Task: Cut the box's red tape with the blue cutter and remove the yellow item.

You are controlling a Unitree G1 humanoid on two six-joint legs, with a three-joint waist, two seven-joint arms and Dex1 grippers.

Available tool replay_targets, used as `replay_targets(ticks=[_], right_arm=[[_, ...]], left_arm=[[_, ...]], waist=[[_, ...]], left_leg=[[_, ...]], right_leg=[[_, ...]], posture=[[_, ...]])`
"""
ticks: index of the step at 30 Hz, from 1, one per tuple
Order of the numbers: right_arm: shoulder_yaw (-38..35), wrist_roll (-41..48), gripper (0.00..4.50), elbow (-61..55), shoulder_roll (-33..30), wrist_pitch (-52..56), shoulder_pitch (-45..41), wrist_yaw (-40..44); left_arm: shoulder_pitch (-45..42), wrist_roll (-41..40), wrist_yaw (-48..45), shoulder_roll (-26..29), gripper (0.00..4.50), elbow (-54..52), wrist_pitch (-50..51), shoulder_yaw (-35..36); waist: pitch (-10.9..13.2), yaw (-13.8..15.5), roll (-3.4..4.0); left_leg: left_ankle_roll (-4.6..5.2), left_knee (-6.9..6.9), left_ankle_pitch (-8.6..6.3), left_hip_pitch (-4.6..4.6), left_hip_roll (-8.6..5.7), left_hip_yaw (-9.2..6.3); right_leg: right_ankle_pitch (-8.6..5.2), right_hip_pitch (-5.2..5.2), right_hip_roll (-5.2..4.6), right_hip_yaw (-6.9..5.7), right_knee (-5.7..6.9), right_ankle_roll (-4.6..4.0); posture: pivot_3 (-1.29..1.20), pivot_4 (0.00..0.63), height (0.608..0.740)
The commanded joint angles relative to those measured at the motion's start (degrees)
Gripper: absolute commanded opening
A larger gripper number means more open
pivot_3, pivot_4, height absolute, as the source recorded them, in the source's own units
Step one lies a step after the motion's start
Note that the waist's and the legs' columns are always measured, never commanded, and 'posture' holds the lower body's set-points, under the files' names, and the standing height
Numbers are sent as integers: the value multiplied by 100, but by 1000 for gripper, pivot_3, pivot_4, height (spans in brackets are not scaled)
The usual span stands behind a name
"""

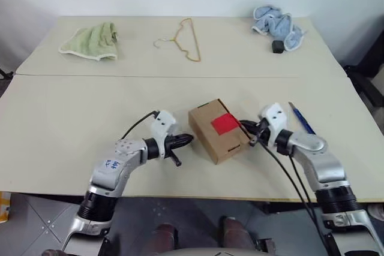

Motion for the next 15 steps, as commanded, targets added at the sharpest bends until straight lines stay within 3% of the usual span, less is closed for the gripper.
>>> replay_targets(ticks=[1, 15], right_arm=[[209, 276, 20, -808, 80, 717, -6, 152], [916, 336, 20, -2150, 760, 2913, 147, -572]], left_arm=[[-53, -1, 143, 90, 0, -160, 217, 108], [595, -465, -110, 1145, 0, -966, 918, 761]], waist=[[0, -29, 1], [-1, -37, 1]], left_leg=[[0, -1, 0, 0, 2, 1], [-5, -6, -2, 4, 6, -46]], right_leg=[[0, -2, 2, 1, 0, 0], [-1, -3, 5, 1, 2, -5]], posture=[[0, 150, 740], [0, 150, 740]])
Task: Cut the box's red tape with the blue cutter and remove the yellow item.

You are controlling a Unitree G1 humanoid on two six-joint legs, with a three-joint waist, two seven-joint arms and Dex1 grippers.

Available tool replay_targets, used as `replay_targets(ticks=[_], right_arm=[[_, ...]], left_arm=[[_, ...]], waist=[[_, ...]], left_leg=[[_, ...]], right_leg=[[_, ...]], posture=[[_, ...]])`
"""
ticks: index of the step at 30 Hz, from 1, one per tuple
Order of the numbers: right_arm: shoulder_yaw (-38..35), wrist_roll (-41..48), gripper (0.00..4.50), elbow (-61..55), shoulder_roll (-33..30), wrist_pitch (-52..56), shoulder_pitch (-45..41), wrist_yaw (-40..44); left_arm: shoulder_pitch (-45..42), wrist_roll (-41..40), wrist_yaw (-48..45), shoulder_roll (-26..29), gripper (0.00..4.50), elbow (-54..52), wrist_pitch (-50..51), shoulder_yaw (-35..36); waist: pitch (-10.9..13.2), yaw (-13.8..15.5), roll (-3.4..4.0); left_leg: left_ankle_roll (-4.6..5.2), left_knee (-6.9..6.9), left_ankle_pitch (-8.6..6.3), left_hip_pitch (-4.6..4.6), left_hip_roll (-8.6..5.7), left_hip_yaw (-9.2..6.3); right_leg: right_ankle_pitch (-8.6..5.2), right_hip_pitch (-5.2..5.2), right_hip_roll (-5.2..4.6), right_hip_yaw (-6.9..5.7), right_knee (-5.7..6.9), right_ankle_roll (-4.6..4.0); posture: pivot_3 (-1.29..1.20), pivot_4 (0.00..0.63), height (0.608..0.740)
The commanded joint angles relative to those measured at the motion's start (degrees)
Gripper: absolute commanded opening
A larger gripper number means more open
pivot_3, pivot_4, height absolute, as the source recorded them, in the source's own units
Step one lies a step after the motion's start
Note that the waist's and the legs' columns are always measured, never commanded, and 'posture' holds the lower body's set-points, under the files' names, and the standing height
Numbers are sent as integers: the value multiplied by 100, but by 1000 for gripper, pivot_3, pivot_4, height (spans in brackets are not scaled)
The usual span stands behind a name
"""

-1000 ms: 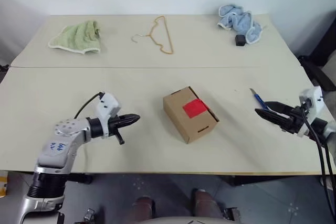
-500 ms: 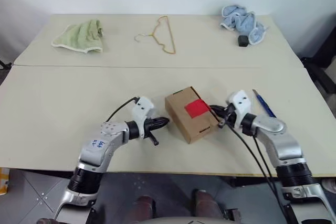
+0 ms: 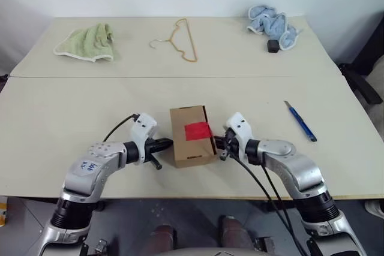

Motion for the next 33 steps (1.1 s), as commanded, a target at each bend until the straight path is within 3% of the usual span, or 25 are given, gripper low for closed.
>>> replay_targets(ticks=[1, 7, 10, 15, 19, 23, 28, 33], right_arm=[[184, 241, 20, -443, 124, 569, 129, -78], [-58, 265, 20, -495, 177, 725, 123, -288], [-279, 269, 20, -543, -216, 736, 151, -149], [-1239, 1055, 20, -963, -893, 1510, 229, 129], [-2163, 2065, 1267, -1219, -769, 2824, -139, -17], [-2723, 2607, 2698, -1307, -138, 3948, -794, -533], [-2515, 2473, 4436, -1311, 454, 4418, -970, -1143], [-2375, 2467, 4476, -1357, 726, 4577, -931, -1412]], left_arm=[[48, -134, -57, 127, 0, -260, 12, 122], [51, -187, -68, 245, 0, -340, 84, 82], [31, -297, -248, 494, 0, -438, 239, 129], [-184, -970, -1249, 1608, 0, -526, 775, 462], [-727, -1243, -1727, 2177, 0, -263, 843, 516], [-1701, -1588, -1883, 1712, 0, -6, 667, 432], [-1832, -1085, -1995, 1325, 0, 220, -110, -272], [-1824, -674, -1826, 1067, 0, 469, -449, -711]], waist=[[0, 7, 0], [0, 27, 0], [0, 37, -1], [5, 62, -5], [6, 46, -4], [6, 46, -4], [6, 29, -3], [6, 31, -3]], left_leg=[[0, 0, 0, 0, 0, -1], [0, 0, -1, 0, 0, 2], [1, 0, -1, -1, -1, 3], [3, -2, -2, -8, -3, 4], [4, -10, -3, -4, 0, 4], [3, -10, -2, -4, 3, 3], [4, -18, -4, -6, 2, 3], [3, -18, -4, -10, 0, 6]], right_leg=[[0, 0, 0, 0, 0, 0], [0, 0, 0, 0, -1, -1], [0, 0, 0, 0, -1, -1], [0, 1, 0, -3, -7, -4], [-2, 1, 1, -5, -10, -7], [-1, 0, 3, -4, -6, -7], [-1, -6, 2, -4, -9, -9], [0, -12, 2, -4, -9, -10]], posture=[[0, 150, 740], [0, 150, 740], [0, 150, 740], [0, 150, 740], [0, 150, 740], [0, 150, 740], [0, 150, 740], [0, 150, 740]])
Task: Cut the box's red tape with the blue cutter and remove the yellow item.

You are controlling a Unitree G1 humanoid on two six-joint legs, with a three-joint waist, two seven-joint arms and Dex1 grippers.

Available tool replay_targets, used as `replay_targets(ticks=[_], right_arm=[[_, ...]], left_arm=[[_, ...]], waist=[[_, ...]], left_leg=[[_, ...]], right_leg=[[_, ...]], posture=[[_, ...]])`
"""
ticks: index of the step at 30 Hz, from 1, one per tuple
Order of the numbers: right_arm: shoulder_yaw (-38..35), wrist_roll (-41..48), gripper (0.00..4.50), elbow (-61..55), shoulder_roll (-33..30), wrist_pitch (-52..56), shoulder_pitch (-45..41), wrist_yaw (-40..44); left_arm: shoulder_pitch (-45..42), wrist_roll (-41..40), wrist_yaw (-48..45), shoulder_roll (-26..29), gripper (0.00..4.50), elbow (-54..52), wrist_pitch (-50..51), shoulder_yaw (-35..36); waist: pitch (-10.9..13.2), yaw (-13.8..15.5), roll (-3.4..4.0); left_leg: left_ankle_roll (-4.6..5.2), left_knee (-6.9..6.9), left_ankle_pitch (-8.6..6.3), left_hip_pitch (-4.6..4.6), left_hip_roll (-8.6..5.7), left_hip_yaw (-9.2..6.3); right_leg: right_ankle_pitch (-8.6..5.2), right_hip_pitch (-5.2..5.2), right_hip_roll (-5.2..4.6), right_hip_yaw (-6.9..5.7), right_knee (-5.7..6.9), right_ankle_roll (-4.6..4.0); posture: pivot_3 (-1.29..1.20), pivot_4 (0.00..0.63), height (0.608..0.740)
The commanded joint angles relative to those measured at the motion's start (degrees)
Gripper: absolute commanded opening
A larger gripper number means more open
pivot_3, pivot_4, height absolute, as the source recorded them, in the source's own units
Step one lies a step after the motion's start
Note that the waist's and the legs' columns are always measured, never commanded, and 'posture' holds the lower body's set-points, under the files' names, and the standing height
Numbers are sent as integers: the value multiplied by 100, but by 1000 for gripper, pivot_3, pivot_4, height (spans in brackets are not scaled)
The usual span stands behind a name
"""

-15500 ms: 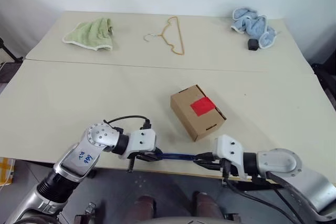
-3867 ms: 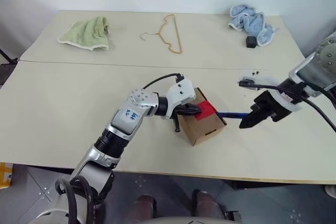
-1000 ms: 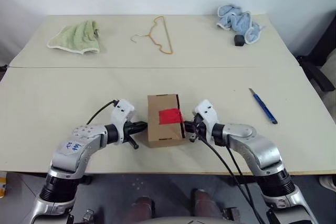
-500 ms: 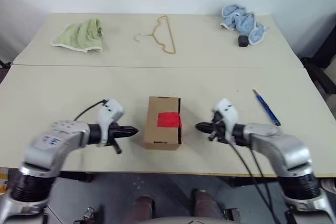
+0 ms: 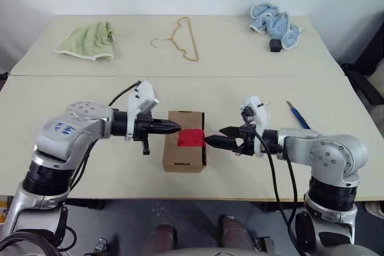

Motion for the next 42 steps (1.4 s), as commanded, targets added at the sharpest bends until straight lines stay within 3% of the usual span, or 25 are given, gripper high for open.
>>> replay_targets(ticks=[1, 12, 29, 42], right_arm=[[6, 12, 4476, -185, 89, -35, 45, -153], [327, -31, 4476, 25, -486, -376, 352, -52], [1008, -563, 4476, -19, -262, 150, -539, -1008], [2472, -1561, 4476, 162, -1523, -1340, -218, -905]], left_arm=[[-6, 286, 98, -70, 0, -22, -293, -161], [436, 523, 121, -100, 0, -92, -454, -371], [574, 887, 203, -309, 0, 5, -816, -685], [1036, 1227, 263, -221, 0, -67, -980, -895]], waist=[[0, 2, 0], [-1, 8, 0], [-5, 16, 1], [-26, 25, 2]], left_leg=[[0, 0, 0, 0, 0, 0], [1, 1, -1, 4, 0, 7], [1, 7, -1, 11, 0, 6], [4, 8, -2, 15, -4, 13]], right_leg=[[0, 0, 0, 0, 1, 0], [0, 5, 0, 0, 1, 0], [1, 12, 0, 0, 4, -1], [1, 25, -2, -5, -5, -1]], posture=[[0, 150, 740], [0, 150, 740], [0, 150, 740], [0, 150, 740]])
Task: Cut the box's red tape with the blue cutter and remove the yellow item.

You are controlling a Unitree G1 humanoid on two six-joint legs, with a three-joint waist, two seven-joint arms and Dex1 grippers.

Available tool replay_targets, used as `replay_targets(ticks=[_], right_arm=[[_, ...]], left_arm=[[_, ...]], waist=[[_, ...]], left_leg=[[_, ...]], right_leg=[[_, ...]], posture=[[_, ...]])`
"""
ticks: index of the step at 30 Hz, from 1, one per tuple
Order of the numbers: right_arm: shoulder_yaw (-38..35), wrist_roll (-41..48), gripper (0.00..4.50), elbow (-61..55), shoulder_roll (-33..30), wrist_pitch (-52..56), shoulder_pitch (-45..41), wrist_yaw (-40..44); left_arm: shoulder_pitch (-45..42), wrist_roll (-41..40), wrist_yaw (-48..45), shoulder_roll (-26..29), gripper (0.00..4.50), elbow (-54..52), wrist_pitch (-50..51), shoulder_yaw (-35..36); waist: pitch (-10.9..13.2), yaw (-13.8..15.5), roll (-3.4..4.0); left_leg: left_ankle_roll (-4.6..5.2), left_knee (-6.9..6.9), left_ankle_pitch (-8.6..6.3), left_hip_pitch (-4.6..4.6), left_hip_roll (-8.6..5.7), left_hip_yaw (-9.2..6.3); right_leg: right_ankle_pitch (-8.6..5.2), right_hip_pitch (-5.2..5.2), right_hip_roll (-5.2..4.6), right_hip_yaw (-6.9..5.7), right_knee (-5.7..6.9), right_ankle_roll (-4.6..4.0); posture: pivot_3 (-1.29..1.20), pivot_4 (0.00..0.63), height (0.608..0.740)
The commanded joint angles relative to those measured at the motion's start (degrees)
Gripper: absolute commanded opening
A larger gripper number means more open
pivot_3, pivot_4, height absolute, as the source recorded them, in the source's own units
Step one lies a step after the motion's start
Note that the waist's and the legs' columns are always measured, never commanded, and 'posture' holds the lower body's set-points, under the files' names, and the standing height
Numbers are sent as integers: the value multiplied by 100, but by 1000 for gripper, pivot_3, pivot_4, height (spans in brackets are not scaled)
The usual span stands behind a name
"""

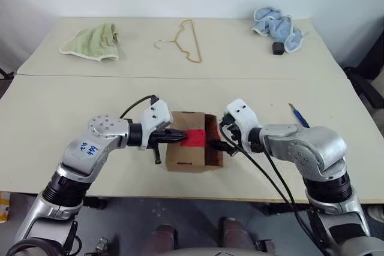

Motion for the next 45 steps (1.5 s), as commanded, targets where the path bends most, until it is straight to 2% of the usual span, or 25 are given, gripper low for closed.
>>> replay_targets(ticks=[1, 10, 15, 18, 20, 22, 28, 31, 34, 37, 43, 45], right_arm=[[213, -286, 4476, -19, -180, -391, 76, 77], [616, -695, 4476, -36, -198, -1140, 448, 330], [-96, -365, 4476, 69, -300, -1300, 565, 860], [-977, 260, 4476, 653, -272, -903, 289, 1406], [-1251, 621, 4476, 1192, -323, -538, 43, 1790], [-1212, 743, 4476, 1671, -403, -305, -178, 2062], [-1279, 867, 4476, 3458, 54, 81, -890, 2431], [-1317, 924, 4476, 3869, 315, 289, -1129, 2519], [-954, 842, 4476, 3979, 459, 348, -1216, 2656], [-709, 828, 3865, 3945, 533, 398, -1223, 2767], [-397, 739, 1860, 3918, 618, 327, -1134, 2852], [-358, 714, 1860, 3964, 625, 318, -1137, 2874]], left_arm=[[378, 224, -37, 67, 0, 141, 246, -411], [421, 186, 28, 63, 0, 94, 285, -333], [436, 165, 50, 66, 0, 66, 298, -280], [450, 168, 32, 50, 0, 74, 208, -261], [451, 171, 5, 31, 0, 88, 124, -258], [454, 175, -21, 10, 0, 105, 45, -254], [483, 181, -20, -21, 0, 124, -80, -200], [515, 173, -20, -9, 0, 100, -91, -159], [560, 166, -6, 9, 0, 61, -84, -114], [587, 167, 14, 11, 0, 32, -70, -86], [617, 157, 56, 4, 0, -21, -30, -47], [627, 151, 61, 7, 0, -36, -23, -39]], waist=[[-7, -8, 2], [-60, -8, -23], [-63, -6, -27], [-62, -6, -27], [-62, -4, -26], [-62, -6, -26], [-63, -17, -26], [-64, -24, -26], [-65, -29, -23], [-67, -32, -24], [-67, -33, -23], [-67, -33, -23]], left_leg=[[0, -2, 0, 1, 1, 0], [0, -10, 0, 11, 3, 0], [1, -13, 0, 14, 4, -2], [1, -16, 0, 11, 4, -2], [2, -15, 0, 11, 4, -2], [1, -17, 0, 13, 6, -2], [1, -22, 0, 15, 8, -1], [0, -23, 0, 19, 10, -1], [-1, -28, 0, 25, 11, -2], [-1, -39, 1, 33, 12, -3], [-1, -82, 1, 78, 14, -3], [-1, -84, 0, 79, 14, -5]], right_leg=[[0, 0, 0, 1, -3, 0], [0, 5, 2, 0, -26, 0], [0, 8, 2, 1, -34, 0], [0, 8, 2, 1, -37, 0], [0, 9, 2, 2, -40, 0], [0, 9, 2, 2, -41, 0], [0, 9, 3, 1, -44, -1], [0, 11, 4, 1, -42, -1], [0, 11, 4, 2, -40, -1], [0, 15, 4, 3, -35, -1], [0, 50, 4, 4, -53, -2], [0, 53, 4, 4, -60, -2]], posture=[[0, 150, 740], [0, 150, 740], [0, 150, 740], [0, 150, 740], [0, 150, 740], [0, 150, 740], [0, 150, 740], [0, 150, 740], [0, 150, 740], [0, 150, 740], [0, 150, 740], [0, 150, 740]])
